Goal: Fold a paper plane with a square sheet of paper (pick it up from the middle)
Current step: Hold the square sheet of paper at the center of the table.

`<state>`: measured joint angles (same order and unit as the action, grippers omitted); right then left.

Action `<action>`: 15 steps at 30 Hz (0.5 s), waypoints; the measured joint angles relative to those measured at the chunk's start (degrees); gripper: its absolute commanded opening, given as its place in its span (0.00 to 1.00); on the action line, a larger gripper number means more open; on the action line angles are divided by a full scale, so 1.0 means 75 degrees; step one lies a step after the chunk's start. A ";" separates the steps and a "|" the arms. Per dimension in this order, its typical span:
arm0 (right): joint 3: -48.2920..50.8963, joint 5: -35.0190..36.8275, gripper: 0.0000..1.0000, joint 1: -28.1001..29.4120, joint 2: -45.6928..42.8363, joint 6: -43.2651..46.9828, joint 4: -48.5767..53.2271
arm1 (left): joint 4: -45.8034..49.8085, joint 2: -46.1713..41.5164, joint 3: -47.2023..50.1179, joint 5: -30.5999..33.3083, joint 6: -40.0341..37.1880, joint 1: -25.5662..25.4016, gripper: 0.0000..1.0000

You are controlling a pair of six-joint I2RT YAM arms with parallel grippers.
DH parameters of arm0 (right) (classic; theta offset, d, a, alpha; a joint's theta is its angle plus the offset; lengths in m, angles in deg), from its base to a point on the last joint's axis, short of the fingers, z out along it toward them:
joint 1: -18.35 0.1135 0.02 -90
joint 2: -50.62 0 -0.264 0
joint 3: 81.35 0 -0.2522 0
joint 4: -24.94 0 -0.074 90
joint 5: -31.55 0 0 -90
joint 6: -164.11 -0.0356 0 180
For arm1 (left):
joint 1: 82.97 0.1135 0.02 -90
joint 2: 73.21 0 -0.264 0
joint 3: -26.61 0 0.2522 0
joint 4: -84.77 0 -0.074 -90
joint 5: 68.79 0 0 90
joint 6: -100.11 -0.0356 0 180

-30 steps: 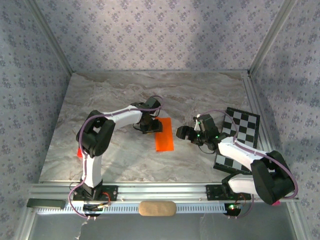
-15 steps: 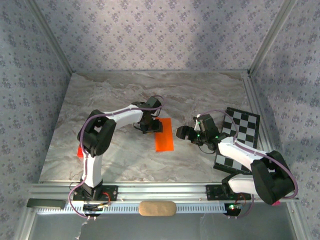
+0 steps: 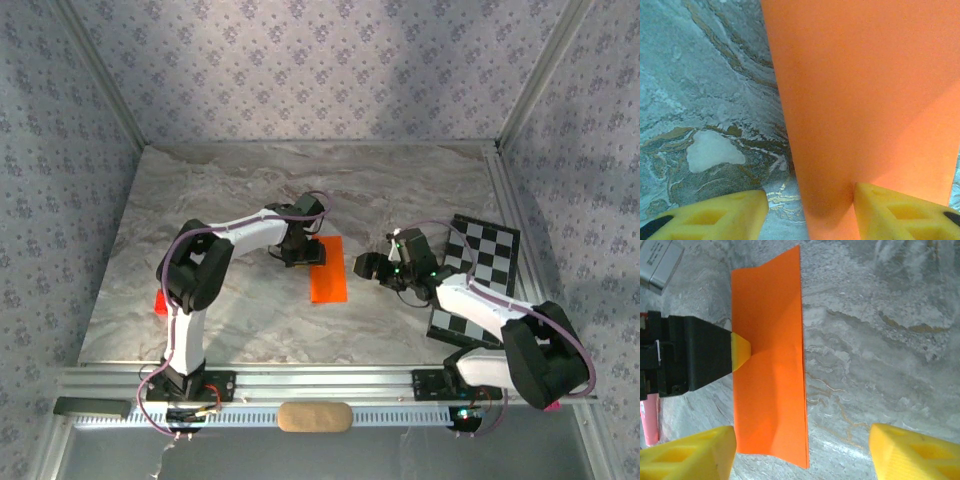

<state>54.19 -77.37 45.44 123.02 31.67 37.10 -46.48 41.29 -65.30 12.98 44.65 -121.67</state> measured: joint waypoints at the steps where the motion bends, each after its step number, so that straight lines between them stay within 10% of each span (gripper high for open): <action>1: -0.0003 -0.0035 0.55 0.0000 0.0041 -0.0023 -0.0035 | 0.0000 0.0000 0.0000 0.0003 0.0003 0.0000 0.53; 15: -0.0181 -0.0303 0.55 0.0009 0.0571 0.0012 -0.0044 | -0.0015 0.0006 0.0003 0.0003 0.0227 0.0000 0.53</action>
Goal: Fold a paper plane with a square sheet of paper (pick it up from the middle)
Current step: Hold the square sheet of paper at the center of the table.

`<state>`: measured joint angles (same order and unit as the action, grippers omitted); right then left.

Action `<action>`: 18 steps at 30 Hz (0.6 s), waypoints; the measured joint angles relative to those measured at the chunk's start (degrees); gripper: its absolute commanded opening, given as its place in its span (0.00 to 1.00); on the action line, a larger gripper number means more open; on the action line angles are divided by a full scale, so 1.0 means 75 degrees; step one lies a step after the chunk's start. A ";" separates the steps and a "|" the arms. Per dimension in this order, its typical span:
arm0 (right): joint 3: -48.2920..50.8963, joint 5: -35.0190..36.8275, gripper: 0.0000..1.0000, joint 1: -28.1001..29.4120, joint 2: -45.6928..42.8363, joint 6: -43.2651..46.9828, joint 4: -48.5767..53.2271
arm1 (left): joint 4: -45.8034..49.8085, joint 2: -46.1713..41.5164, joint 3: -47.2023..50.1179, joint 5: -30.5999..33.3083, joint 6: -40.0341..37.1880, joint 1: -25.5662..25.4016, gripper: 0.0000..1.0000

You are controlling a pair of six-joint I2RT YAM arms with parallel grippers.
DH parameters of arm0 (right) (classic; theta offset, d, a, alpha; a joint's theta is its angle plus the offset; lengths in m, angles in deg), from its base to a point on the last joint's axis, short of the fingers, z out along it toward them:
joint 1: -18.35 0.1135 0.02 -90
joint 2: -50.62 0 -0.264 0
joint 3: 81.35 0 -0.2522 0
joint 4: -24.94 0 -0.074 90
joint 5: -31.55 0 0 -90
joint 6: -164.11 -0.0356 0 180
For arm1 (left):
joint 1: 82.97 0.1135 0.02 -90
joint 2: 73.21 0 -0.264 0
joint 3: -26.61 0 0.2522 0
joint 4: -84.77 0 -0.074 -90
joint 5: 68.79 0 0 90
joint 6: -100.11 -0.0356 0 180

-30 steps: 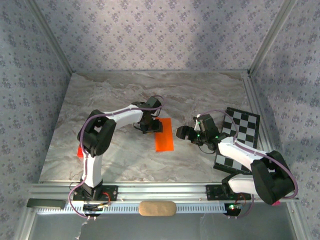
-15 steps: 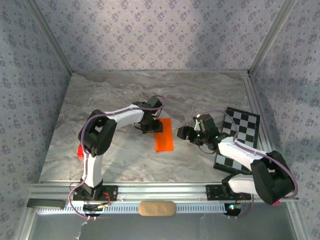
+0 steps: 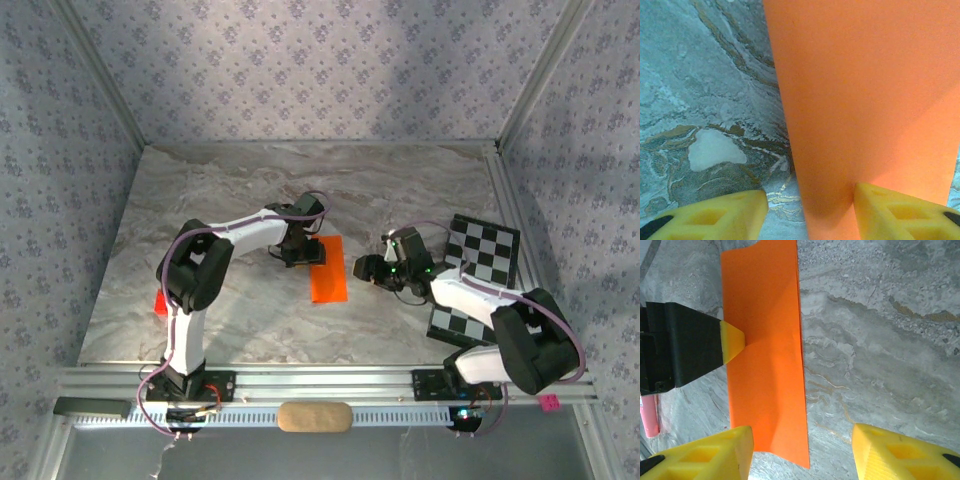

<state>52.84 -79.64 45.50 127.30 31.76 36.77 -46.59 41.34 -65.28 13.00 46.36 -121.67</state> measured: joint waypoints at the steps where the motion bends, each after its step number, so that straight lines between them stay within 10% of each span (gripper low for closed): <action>1: -0.0015 -0.0026 0.54 0.0000 0.0000 0.0009 -0.0003 | 0.0000 0.0000 0.0000 0.0000 -0.0003 0.0000 0.53; 8: -0.0259 -0.0309 0.23 0.0061 0.0361 0.0122 -0.0006 | 0.0000 0.0000 0.0000 -0.0003 -0.0032 0.0003 0.53; 18: -0.0895 -0.0498 0.08 0.0122 0.1300 0.0131 0.0003 | -0.0003 0.0000 0.0000 -0.0012 -0.0099 0.0003 0.54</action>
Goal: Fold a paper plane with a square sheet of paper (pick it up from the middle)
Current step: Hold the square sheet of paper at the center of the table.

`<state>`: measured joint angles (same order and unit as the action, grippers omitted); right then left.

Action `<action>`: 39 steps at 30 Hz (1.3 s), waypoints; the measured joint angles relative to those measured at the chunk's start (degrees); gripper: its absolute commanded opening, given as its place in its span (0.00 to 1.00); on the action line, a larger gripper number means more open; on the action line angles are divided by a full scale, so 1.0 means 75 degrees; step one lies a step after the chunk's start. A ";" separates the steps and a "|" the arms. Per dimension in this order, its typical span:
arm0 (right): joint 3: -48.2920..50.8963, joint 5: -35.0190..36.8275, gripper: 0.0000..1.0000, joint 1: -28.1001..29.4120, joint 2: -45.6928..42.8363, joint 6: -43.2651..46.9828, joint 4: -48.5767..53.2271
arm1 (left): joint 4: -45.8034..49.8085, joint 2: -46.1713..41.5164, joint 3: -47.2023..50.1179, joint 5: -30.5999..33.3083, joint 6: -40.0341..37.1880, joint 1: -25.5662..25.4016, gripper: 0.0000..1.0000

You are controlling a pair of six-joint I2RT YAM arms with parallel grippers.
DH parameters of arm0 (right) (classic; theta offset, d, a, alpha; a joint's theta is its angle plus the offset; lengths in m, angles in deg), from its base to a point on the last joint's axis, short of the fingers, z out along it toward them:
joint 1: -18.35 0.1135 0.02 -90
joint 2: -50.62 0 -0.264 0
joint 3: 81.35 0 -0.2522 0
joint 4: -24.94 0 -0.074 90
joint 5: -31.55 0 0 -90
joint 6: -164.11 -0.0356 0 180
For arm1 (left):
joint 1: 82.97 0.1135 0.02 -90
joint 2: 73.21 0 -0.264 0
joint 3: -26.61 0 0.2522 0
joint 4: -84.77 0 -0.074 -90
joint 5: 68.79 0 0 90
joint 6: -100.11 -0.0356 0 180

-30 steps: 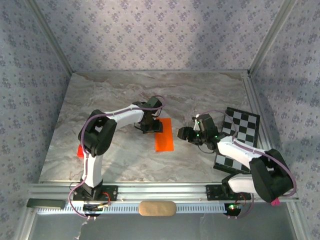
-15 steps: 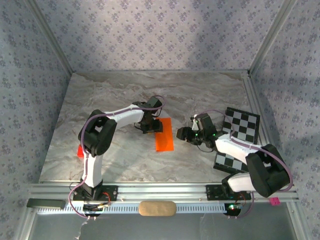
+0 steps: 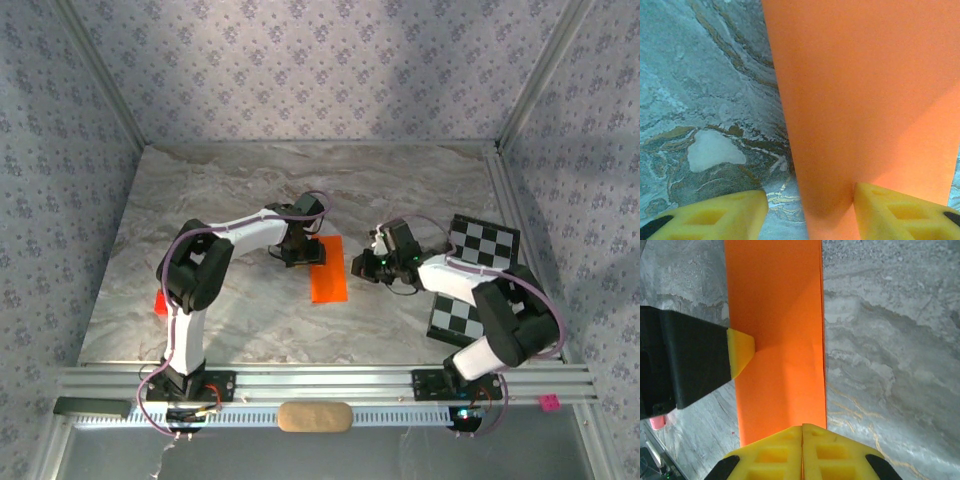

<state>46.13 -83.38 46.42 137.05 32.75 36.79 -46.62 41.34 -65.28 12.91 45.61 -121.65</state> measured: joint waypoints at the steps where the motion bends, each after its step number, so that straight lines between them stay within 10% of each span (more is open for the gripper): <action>1: -0.0055 0.0000 0.08 0.0012 0.0076 0.0003 -0.0003 | 0.0000 0.0000 0.0000 -0.0003 -0.0017 0.0000 0.54; 39: -0.2060 -0.0245 0.00 0.0498 0.2369 0.0326 0.0539 | -0.0006 0.0003 0.0003 -0.0003 -0.0064 -0.0003 0.54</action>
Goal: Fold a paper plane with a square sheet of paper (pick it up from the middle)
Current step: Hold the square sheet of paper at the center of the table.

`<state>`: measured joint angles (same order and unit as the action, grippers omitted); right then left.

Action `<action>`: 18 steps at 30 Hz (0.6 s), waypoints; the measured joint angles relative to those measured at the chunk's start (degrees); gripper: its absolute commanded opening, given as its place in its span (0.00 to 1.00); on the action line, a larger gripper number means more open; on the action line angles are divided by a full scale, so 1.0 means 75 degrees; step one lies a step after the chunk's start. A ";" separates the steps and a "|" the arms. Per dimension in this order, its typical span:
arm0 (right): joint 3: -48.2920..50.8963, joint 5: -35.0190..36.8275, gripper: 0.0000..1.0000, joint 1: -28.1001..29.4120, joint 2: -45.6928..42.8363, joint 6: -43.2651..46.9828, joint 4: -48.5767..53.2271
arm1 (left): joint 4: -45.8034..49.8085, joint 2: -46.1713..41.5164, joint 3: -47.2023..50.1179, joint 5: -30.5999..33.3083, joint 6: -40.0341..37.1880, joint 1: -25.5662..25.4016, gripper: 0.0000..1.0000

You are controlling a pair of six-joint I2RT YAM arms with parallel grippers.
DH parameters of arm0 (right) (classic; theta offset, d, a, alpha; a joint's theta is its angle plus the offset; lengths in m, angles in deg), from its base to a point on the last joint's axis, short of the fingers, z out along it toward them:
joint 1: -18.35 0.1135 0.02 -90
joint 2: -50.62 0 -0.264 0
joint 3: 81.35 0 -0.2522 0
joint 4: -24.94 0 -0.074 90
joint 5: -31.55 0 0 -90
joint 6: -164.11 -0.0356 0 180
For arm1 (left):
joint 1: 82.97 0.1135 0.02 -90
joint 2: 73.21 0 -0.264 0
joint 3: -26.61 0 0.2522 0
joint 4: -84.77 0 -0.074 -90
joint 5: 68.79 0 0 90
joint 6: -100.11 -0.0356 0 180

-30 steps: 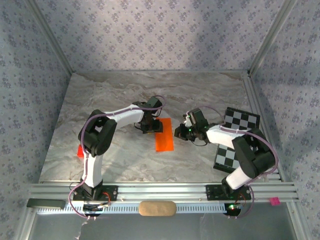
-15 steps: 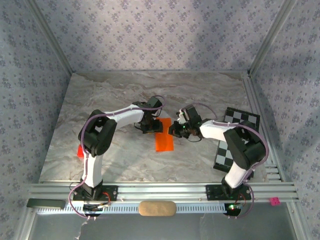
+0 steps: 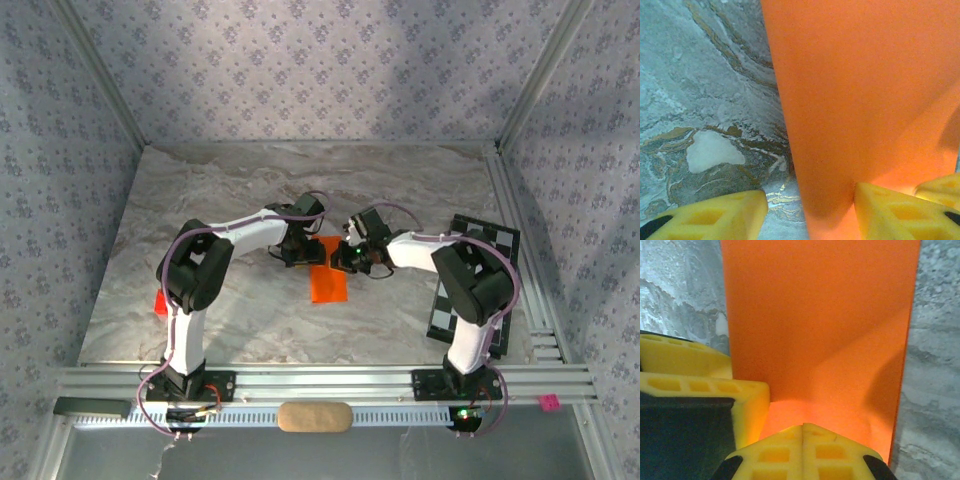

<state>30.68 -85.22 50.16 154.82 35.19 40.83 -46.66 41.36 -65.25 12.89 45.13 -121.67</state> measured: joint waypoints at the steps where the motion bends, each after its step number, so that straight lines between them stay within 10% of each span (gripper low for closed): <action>1: -0.0029 0.0061 0.00 0.0003 0.0058 0.0047 0.0058 | 0.0000 0.0000 -0.0003 0.0000 0.0000 0.0000 0.54; 18: -0.0198 0.0309 0.00 0.0079 0.0195 0.0737 0.0353 | -0.0510 -0.0472 0.0463 -0.0140 0.0079 0.0026 0.59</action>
<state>29.19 -82.90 50.75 156.28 40.72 43.48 -50.48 37.82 -61.78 11.84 45.72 -121.47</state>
